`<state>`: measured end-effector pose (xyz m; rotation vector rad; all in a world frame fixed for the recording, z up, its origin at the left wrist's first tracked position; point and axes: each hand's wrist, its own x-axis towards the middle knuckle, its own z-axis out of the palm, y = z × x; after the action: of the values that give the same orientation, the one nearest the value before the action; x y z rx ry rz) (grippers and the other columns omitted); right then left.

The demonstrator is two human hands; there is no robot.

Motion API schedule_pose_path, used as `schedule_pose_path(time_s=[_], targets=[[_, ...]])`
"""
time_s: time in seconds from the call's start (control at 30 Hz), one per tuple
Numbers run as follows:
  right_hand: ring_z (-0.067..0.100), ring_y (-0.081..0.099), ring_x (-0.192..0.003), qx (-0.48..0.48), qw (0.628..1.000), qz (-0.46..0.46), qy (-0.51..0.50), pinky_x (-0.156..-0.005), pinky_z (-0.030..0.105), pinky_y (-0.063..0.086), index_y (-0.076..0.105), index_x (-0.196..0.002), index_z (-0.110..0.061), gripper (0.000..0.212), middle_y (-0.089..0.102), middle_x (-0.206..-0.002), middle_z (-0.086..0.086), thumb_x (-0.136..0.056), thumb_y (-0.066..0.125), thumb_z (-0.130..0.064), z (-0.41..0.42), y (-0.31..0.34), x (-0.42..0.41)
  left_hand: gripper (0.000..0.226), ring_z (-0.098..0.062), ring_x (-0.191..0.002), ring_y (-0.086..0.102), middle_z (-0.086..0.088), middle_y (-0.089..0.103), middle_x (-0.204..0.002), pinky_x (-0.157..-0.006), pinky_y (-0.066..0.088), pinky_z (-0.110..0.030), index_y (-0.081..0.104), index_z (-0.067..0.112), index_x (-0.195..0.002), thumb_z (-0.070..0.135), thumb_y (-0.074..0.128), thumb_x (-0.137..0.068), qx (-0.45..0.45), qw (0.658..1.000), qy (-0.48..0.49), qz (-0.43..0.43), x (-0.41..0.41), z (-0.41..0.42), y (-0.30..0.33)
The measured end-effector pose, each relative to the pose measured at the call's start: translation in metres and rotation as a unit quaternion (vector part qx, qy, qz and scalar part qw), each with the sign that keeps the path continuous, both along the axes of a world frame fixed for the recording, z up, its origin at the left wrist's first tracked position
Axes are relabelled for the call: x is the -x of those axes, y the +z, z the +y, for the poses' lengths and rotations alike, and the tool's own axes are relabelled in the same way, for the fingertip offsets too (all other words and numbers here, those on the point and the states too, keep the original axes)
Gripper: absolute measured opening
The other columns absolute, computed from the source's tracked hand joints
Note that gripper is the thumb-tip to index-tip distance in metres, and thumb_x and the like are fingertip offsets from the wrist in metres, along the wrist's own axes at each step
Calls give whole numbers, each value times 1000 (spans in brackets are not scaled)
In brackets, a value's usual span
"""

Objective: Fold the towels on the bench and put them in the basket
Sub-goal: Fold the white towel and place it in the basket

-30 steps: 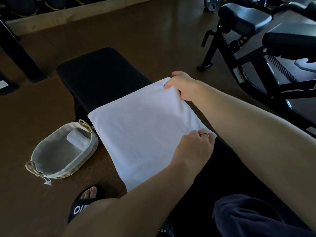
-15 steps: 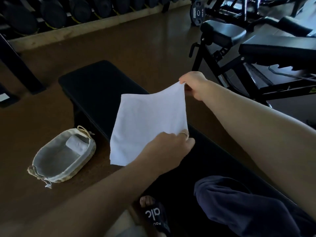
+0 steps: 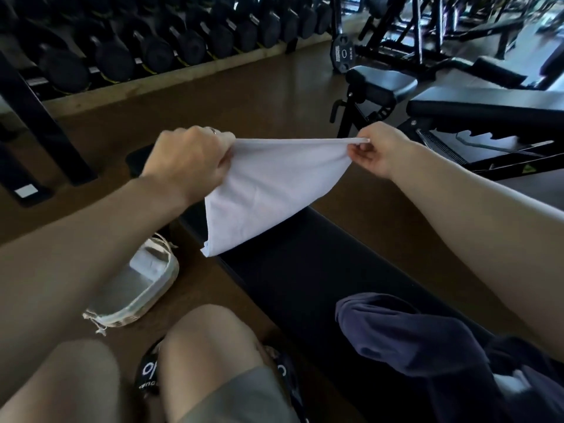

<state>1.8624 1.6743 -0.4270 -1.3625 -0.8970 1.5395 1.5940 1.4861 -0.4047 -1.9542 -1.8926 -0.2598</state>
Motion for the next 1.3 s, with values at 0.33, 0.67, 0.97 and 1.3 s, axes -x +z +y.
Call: schedule_pose_path(time_s=[0.33,0.67,0.97,1.3], targets=[[21,66,-66,-72,995,62,-10,-63,31,62,63,-94,5,15,56,-70,14,-88,56,17,24,56,34,40,-32,-60,44,-16,49,-75,-60,38,-47,35,10,-130,-9,41,-95,-2,995,102,-22,31,41,50],[27,65,-79,-131,981,129,-56,-68,34,64,62,-115,7,30,58,-84,18,-87,57,14,41,75,44,21,-42,-77,58,-21,60,-93,-61,39,-44,45,13,-118,10,50,-98,-93,995,27,14,59,59,64],[24,65,-70,102,980,-150,83,-61,33,62,62,-91,3,11,54,-65,13,-88,55,11,-90,-116,-25,27,-17,-65,63,1,64,-82,-52,52,-35,61,21,-105,5,69,-85,262,951,-160,37,42,-57,-120],[27,72,-83,161,929,-219,252,-74,36,63,70,-109,0,18,56,-64,10,-95,59,-1,-137,-119,-58,18,-14,-63,46,8,43,-71,-55,29,-27,47,24,-117,32,35,-108,349,925,-132,78,26,-87,-123]])
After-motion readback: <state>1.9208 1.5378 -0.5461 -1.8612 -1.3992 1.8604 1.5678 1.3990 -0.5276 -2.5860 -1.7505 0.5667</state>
